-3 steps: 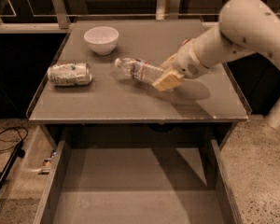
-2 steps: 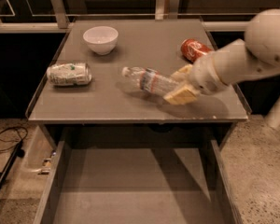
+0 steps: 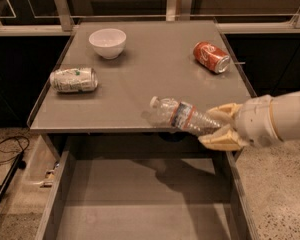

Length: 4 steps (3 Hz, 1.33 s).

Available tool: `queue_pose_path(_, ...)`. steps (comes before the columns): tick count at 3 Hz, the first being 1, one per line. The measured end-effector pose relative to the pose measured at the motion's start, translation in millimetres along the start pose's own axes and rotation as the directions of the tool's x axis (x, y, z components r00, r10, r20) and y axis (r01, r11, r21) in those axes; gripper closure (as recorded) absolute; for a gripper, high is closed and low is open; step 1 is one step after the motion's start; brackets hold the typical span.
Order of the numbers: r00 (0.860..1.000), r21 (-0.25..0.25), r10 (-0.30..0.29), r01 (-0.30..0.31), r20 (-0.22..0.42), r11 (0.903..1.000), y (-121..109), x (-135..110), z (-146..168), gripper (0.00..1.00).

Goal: Place water bottle into top drawer

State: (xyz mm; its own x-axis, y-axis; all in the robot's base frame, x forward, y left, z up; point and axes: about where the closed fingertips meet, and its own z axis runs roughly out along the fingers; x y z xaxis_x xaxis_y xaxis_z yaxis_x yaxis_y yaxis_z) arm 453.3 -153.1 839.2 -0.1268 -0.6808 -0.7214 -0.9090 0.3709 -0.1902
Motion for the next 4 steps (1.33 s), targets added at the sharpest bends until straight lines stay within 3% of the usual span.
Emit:
queue_pose_path(1, 0.999, 0.038, 0.040, -0.040, -0.008, 0.9985, 38, 32, -21, 1.00)
queue_pose_path(2, 0.996, 0.019, 0.081, -0.080, -0.046, 0.9966, 116, 69, -6, 1.00)
queue_pose_path(3, 0.995, 0.012, 0.084, -0.083, -0.049, 0.9965, 119, 70, -3, 1.00)
queue_pose_path(4, 0.997, -0.039, 0.072, -0.074, -0.036, 0.9965, 126, 63, 30, 1.00)
